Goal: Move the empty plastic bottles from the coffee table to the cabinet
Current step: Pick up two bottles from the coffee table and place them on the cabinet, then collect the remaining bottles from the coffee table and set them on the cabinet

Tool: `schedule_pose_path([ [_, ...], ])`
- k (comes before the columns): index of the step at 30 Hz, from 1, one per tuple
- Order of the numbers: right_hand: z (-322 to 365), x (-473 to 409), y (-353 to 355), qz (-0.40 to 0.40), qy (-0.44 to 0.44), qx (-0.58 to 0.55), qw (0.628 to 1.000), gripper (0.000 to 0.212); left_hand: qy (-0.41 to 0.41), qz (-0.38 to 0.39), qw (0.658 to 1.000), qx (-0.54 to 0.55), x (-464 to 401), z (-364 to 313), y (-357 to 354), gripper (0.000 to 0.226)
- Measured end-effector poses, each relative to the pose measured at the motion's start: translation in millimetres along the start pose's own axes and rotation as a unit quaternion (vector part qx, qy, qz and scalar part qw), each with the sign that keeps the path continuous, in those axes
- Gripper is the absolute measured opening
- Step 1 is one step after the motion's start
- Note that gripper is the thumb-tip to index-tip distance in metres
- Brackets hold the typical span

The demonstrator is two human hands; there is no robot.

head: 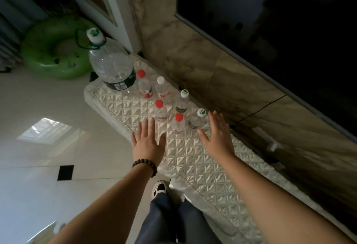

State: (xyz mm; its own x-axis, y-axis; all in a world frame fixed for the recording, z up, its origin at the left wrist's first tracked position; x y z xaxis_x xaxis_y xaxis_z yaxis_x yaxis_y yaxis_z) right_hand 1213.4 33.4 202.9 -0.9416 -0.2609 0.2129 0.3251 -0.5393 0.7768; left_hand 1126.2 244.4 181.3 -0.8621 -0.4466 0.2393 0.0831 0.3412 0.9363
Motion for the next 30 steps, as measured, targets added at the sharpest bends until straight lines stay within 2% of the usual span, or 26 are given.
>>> schedule_pose_path([
  [7, 43.6, 36.8, 7.7, 0.030, 0.073, 0.025, 0.997, 0.063, 0.098, -0.064, 0.993, 0.005, 52.7, 30.4, 51.2, 0.066],
  [18, 105.9, 88.9, -29.0, 0.125, 0.237, 0.064, 0.961, 0.059, 0.294, -0.104, 0.949, 0.045, 176.9, 86.1, 48.4, 0.066],
  [24, 142.2, 157.4, -82.9, 0.235, 0.334, 0.085, 0.909, 0.058, 0.426, -0.142, 0.891, 0.066, 284.7, 124.2, 33.7, 0.068],
  [30, 183.8, 259.3, -138.0, 0.342, 0.431, 0.100, 0.829, 0.057, 0.575, -0.182, 0.792, 0.097, 422.3, 160.5, 18.4, 0.068],
])
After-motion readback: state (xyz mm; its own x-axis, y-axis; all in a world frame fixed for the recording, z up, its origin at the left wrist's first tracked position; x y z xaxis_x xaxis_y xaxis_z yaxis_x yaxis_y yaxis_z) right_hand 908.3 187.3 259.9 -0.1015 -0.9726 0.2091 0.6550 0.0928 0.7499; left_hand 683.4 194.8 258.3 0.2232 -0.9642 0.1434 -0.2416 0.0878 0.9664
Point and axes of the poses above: each hand's wrist, its own x-axis away from the middle knuckle, its own y-axis out of the back of the hand, z = x × y, the point moved 6 cm from there along -x, towards the middle knuckle, and after that the axes turned 9 degrees about -x, right-handed, at the moved point
